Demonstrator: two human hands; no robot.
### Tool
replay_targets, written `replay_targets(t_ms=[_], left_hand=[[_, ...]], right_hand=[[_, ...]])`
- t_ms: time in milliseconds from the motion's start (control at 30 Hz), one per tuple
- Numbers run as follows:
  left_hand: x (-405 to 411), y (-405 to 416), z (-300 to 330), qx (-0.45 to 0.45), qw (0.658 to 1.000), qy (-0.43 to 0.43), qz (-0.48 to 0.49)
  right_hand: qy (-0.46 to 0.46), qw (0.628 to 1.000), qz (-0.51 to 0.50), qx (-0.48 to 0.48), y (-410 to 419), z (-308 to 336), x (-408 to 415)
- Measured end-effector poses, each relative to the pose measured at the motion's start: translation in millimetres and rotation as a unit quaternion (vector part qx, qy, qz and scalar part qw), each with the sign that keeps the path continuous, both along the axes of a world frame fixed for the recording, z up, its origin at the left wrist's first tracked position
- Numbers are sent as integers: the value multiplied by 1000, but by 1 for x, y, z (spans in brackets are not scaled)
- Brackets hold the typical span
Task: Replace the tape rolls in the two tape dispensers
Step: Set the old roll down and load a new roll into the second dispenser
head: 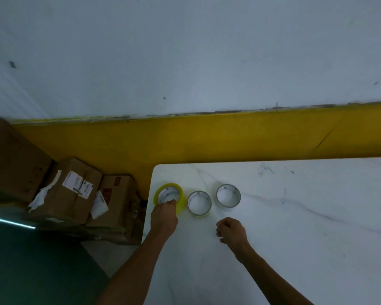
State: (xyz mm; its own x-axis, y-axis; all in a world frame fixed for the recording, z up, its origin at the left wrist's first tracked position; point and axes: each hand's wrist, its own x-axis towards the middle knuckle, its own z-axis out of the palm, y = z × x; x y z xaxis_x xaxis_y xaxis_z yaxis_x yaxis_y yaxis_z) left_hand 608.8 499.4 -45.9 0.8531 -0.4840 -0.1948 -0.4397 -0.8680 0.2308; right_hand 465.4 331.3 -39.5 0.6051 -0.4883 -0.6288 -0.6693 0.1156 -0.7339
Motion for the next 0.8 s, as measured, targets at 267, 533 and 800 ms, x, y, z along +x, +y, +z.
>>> replay_targets(t_ms=[267,533,800], left_hand=[[25,2,85,-229,953,147,132],[22,-29,114,-398,870,249,150],[-13,-39,132,-379,870,261,175]], right_hand=[[-113,990,64,-61,-4,71,37],[-213,965,108,-110,17,151,78],[-178,972,101,-117,16,148,61]])
